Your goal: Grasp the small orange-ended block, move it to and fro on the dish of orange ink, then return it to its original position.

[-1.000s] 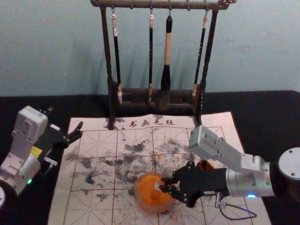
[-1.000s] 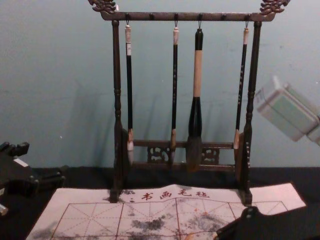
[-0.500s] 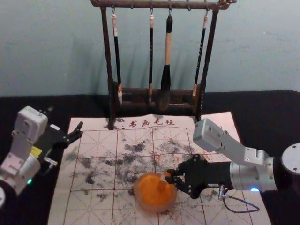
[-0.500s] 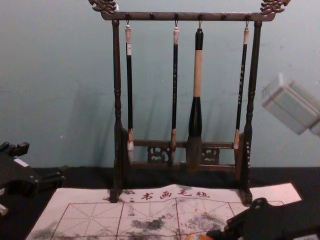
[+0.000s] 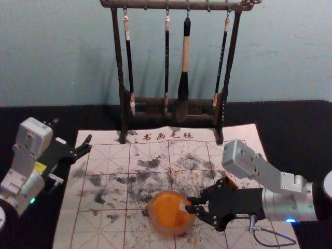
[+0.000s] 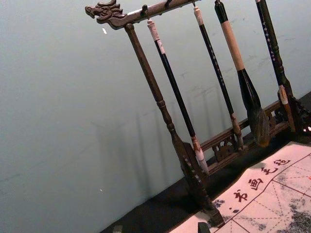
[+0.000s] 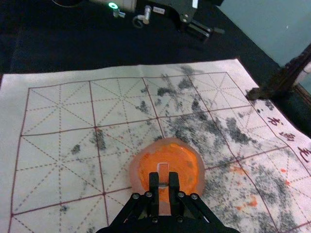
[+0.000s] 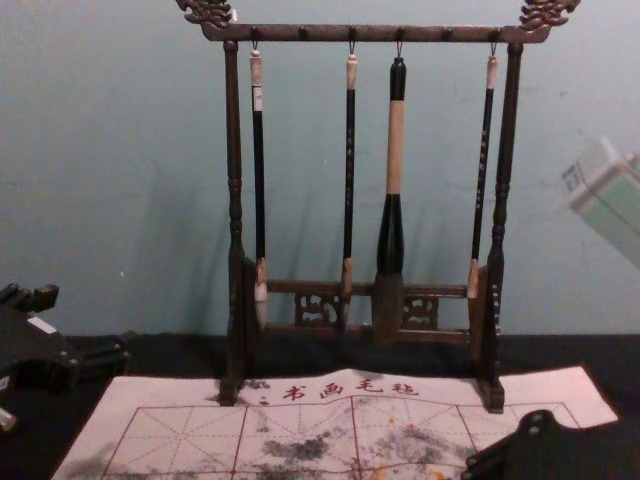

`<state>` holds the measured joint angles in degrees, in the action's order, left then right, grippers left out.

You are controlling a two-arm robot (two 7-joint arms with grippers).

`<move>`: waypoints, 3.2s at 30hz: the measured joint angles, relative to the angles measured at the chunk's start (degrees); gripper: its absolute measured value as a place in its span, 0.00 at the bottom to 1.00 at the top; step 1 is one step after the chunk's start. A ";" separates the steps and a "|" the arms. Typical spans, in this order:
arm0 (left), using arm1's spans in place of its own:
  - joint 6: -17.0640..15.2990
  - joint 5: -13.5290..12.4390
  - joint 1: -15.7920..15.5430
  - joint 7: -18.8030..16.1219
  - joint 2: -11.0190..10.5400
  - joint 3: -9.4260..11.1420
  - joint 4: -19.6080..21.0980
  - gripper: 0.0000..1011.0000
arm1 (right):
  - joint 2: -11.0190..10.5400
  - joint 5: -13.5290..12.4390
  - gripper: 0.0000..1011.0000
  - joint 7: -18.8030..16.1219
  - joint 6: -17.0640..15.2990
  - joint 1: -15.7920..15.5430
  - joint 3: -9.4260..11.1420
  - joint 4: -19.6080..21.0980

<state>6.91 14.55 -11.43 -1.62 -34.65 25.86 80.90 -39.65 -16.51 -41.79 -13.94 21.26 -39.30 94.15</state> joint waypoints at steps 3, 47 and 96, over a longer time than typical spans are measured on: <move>0.00 0.00 0.00 0.00 0.00 0.00 0.00 0.99 | 0.00 -0.25 0.08 -0.03 0.32 -0.25 0.02 0.23; 0.00 0.00 0.00 0.00 0.00 0.00 0.00 0.99 | -5.32 -4.08 0.08 12.21 -5.23 -10.20 13.44 8.84; 0.00 0.00 0.00 0.00 0.00 0.00 0.00 0.99 | -2.04 -1.55 0.08 11.03 -7.90 -10.06 13.67 3.62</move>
<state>6.91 14.55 -11.43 -1.62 -34.65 25.86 80.90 -41.69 -18.06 -30.77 -21.83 11.20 -25.63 97.77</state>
